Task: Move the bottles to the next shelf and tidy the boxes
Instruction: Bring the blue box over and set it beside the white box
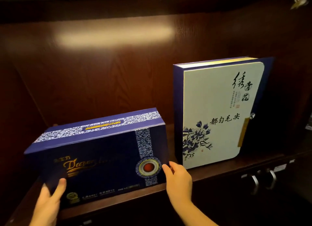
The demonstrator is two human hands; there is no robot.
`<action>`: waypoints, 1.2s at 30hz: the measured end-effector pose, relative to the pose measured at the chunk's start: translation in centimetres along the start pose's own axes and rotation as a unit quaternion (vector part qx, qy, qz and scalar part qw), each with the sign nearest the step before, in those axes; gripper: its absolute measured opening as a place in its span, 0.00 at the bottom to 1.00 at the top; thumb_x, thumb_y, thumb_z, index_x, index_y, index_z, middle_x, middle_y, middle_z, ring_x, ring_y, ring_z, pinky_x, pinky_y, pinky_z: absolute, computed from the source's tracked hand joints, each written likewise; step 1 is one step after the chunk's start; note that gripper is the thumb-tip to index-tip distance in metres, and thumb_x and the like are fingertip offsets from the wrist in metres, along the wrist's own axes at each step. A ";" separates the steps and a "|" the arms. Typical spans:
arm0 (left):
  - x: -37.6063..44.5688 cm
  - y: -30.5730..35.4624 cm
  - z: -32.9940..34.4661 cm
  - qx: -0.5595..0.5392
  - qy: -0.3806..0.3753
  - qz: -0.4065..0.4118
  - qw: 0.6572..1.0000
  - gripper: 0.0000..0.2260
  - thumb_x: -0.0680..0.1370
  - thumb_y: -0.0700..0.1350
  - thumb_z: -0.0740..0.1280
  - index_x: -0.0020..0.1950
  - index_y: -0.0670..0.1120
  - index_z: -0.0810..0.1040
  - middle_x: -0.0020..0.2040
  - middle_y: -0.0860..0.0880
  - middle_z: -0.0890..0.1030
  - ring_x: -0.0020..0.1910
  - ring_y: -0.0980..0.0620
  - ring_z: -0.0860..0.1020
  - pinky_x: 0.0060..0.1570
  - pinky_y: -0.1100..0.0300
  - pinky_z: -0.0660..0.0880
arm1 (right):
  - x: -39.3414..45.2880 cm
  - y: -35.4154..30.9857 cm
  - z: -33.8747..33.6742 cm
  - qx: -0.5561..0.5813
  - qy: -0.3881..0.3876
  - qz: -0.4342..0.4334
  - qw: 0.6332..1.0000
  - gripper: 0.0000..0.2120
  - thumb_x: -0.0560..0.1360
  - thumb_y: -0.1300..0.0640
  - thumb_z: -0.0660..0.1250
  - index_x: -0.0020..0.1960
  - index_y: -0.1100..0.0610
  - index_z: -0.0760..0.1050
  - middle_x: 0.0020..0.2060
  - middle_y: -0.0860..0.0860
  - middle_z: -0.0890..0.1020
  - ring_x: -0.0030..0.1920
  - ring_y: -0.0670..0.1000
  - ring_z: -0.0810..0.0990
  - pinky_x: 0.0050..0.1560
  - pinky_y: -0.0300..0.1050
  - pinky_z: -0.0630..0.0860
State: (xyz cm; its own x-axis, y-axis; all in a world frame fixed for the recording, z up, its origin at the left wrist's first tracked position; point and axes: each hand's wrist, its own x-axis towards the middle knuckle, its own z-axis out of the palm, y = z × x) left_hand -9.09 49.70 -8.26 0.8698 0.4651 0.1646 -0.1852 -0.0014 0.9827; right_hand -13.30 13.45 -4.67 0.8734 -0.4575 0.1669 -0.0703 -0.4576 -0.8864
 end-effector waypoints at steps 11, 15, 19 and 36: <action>-2.5 1.6 3.1 0.069 -0.002 0.001 0.998 0.32 0.66 0.66 0.67 0.69 0.59 0.68 0.66 0.50 0.76 0.64 0.47 0.73 0.65 0.43 0.68 | 2.4 1.2 -2.1 -0.004 0.037 0.013 0.999 0.18 0.77 0.46 0.66 0.59 0.56 0.80 0.51 0.51 0.83 0.50 0.52 0.80 0.48 0.44 0.73; -2.7 1.7 3.9 0.079 -0.017 0.016 0.997 0.31 0.69 0.65 0.66 0.70 0.58 0.67 0.68 0.49 0.74 0.66 0.45 0.72 0.66 0.40 0.67 | 2.8 1.7 -2.6 -0.030 0.041 0.004 0.999 0.16 0.76 0.45 0.66 0.55 0.56 0.81 0.47 0.51 0.84 0.48 0.53 0.80 0.45 0.45 0.74; -2.5 2.0 4.7 0.083 -0.026 0.008 0.996 0.29 0.69 0.64 0.66 0.69 0.58 0.67 0.66 0.49 0.75 0.63 0.45 0.73 0.63 0.41 0.69 | 3.4 2.0 -2.9 -0.021 0.047 0.014 0.999 0.15 0.76 0.45 0.67 0.52 0.55 0.81 0.43 0.49 0.83 0.43 0.51 0.78 0.42 0.45 0.72; -9.3 5.1 10.5 0.326 0.190 0.225 0.899 0.36 0.71 0.68 0.61 0.68 0.43 0.66 0.65 0.35 0.70 0.66 0.36 0.66 0.66 0.42 0.62 | 6.9 6.0 -12.3 -0.009 0.041 -0.001 0.999 0.22 0.72 0.35 0.64 0.57 0.49 0.76 0.44 0.44 0.80 0.43 0.48 0.78 0.37 0.45 0.71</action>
State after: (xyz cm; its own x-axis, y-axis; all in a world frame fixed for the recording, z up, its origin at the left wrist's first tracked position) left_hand -13.34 36.04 -3.88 0.5327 0.5563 0.6378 -0.0638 -0.7251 0.6857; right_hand -13.66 -1.86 -3.54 0.8310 -0.5176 0.2036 -0.0787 -0.4717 -0.8782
